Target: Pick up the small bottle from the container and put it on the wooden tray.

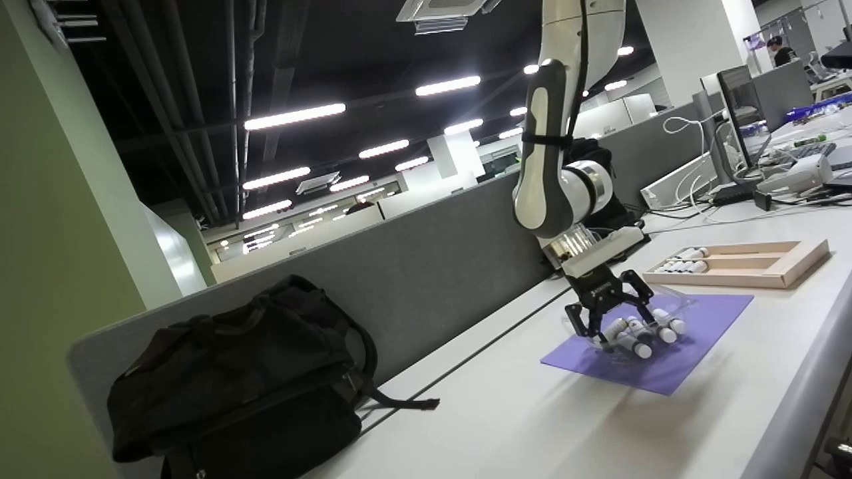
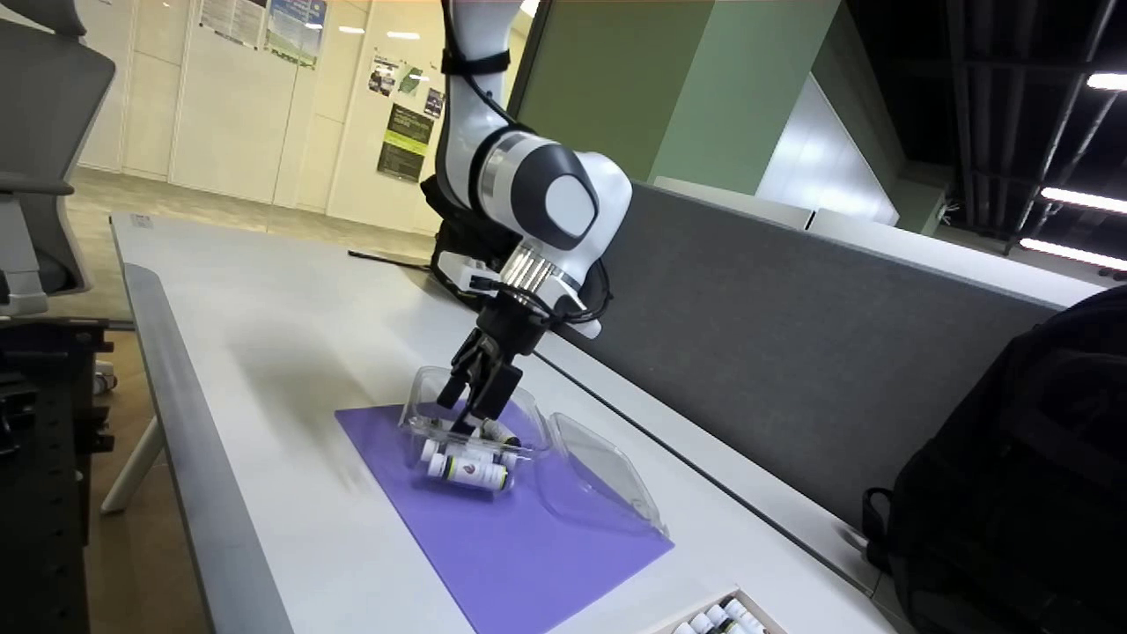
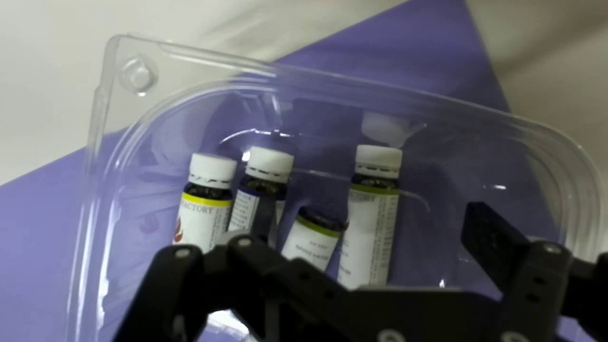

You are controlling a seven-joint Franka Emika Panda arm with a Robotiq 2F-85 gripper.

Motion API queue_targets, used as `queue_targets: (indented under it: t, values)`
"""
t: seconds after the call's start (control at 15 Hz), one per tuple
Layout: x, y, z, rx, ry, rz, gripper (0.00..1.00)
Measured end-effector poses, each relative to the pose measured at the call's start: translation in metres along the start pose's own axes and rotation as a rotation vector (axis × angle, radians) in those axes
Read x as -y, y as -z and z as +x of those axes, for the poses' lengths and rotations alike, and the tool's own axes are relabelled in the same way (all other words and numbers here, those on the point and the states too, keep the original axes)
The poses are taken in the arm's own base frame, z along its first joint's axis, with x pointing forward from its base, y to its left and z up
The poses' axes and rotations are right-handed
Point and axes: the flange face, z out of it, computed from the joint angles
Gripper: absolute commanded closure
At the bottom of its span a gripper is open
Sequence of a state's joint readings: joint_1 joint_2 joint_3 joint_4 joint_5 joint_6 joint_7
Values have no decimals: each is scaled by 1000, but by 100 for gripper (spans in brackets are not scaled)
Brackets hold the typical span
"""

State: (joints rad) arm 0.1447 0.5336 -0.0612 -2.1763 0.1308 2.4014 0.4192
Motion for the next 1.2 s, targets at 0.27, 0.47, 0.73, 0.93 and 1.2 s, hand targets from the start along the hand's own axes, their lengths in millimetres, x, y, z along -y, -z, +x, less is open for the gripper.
queue_targets:
  t: [0.27, 0.47, 0.73, 0.93, 1.2]
  values:
    - [5, 1, -1, -15, 16, -21, 26]
    - [7, 3, 0, -23, 24, -23, 48]
    - [7, 3, 0, -21, 22, -25, 73]
    - [6, 4, 0, -20, 22, -24, 90]
    - [6, 6, 0, -16, 21, -24, 95]
